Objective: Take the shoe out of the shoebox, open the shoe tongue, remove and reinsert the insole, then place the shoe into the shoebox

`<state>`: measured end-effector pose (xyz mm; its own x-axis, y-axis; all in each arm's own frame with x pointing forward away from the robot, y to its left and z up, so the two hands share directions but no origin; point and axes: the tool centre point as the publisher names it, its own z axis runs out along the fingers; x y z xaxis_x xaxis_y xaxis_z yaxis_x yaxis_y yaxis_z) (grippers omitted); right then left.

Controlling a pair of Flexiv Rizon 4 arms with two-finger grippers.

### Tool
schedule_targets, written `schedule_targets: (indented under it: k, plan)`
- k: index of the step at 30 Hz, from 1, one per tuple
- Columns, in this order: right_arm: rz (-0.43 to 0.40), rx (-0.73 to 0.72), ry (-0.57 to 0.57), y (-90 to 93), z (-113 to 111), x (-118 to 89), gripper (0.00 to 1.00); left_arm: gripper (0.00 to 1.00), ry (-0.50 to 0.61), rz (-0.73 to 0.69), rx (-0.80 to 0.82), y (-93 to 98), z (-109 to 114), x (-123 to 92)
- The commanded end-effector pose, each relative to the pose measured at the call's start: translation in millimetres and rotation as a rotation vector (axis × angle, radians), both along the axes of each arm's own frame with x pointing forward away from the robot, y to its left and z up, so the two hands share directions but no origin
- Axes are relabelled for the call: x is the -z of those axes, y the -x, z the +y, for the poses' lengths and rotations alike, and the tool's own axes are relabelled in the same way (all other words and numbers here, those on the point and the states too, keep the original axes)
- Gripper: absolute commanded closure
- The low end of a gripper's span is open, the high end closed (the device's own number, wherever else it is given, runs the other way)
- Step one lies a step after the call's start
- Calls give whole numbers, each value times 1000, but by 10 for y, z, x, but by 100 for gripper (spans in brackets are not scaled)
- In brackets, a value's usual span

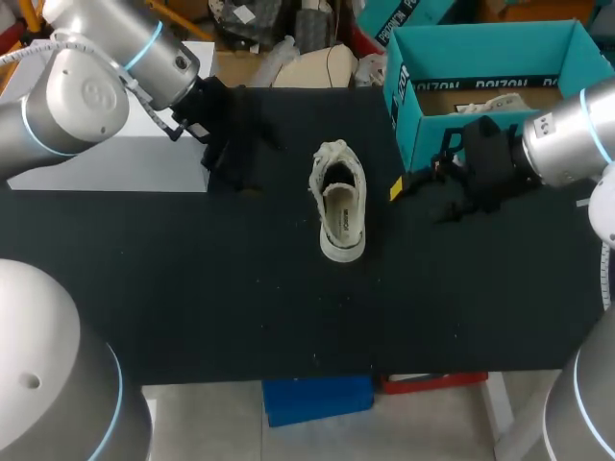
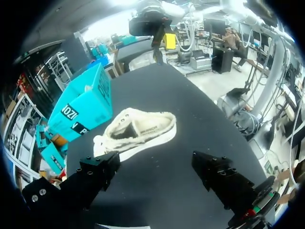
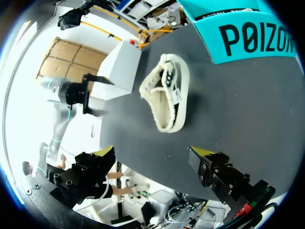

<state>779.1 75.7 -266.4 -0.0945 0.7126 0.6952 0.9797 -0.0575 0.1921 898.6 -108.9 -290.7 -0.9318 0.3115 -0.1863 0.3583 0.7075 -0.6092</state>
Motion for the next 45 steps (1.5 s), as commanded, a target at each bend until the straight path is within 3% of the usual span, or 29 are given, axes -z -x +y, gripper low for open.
schedule_targets:
  k: [1,6,16,24,32,34,45]
  plan:
    - [1,1,2,1,5,-2,0,0,10,-10,-49,60,259,0]
    - [1,1,2,1,5,-2,0,0,15,-9,-38,72,404,-22]
    - [1,1,2,1,5,-2,0,0,15,-9,-38,72,404,-22]
    - [2,47,230,-372,233,-224,0,0,15,-9,-38,72,404,-22]
    - [107,10,508,-703,476,-167,0,0,15,-9,-38,72,404,-22]
    - [81,9,568,-760,496,-152,0,0,15,-9,-38,72,404,-22]
    - [81,9,568,-760,496,-152,0,0,15,-9,-38,72,404,-22]
